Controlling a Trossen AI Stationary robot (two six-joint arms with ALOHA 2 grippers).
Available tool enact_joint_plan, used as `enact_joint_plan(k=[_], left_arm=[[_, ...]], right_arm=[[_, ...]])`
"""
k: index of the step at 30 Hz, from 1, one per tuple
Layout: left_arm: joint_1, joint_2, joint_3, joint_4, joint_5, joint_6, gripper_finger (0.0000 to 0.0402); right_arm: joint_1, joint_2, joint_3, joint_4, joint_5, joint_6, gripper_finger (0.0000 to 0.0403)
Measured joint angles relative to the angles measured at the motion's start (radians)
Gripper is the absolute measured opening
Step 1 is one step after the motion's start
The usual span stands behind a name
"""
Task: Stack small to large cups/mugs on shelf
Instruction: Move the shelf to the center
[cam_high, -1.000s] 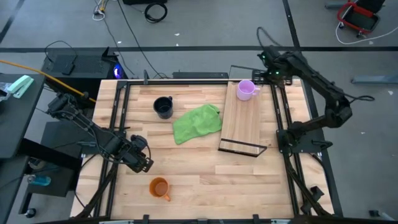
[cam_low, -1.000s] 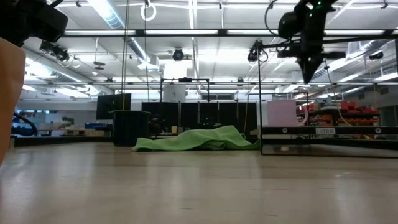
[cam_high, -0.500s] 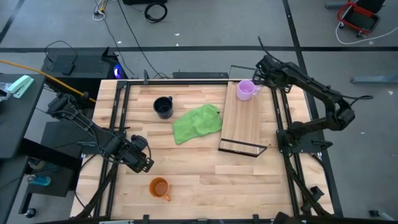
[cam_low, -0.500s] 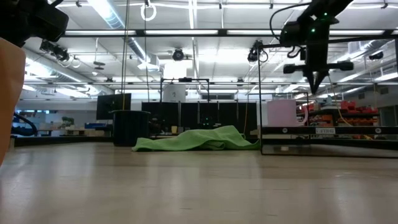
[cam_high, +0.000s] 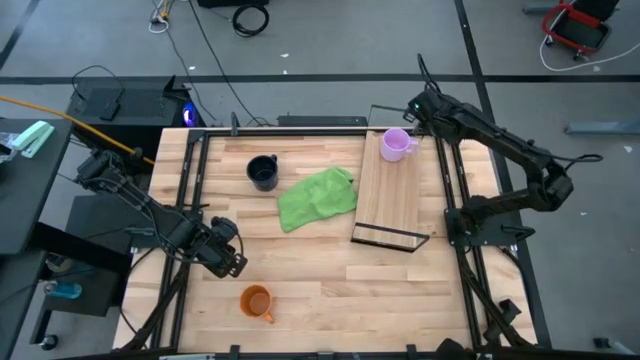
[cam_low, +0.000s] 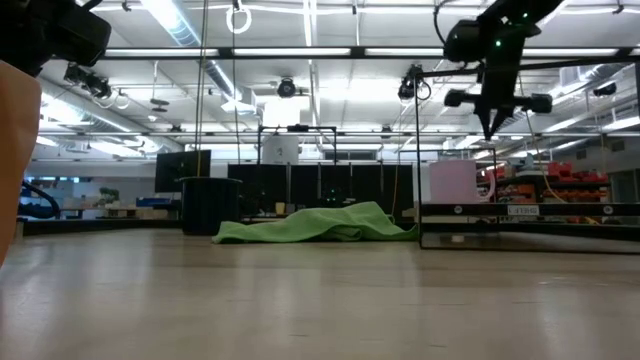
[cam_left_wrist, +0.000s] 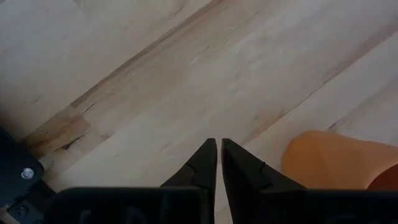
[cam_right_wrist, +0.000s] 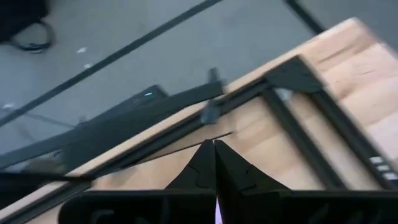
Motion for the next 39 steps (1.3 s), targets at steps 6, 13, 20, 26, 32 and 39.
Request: enact_joint_plan(k=[6,13,20,26,32,39], left_arm=[[0.000,0.000,0.000,0.000,-0.001,0.026,0.0034],[0.010,-0.003,0.000,0.000,-0.045,0.026,0.0032],[0.059,-0.003,0.000,0.117,-0.109,0.093,0.0035],[0.120,-0.003,0.000,0.267,-0.125,0.208,0.0040],[0.165,-0.003,0.000,0.298,-0.125,0.252,0.0033],[0.207,-0.003,0.000,0.302,-0.124,0.309,0.0037]], right_arm=[[0.110,-0.061,0.000,0.194,-0.006,-0.031,0.0000],[0.153,-0.044,0.064,0.482,-0.060,-0.280,0.0001],[0.047,0.120,0.225,0.231,-0.160,-0.394,0.0007],[0.004,0.223,0.322,0.174,-0.178,-0.494,0.0044],[-0.045,0.279,0.430,0.060,-0.180,-0.529,0.0076],[-0.135,0.348,0.558,-0.286,-0.180,-0.459,0.0052]])
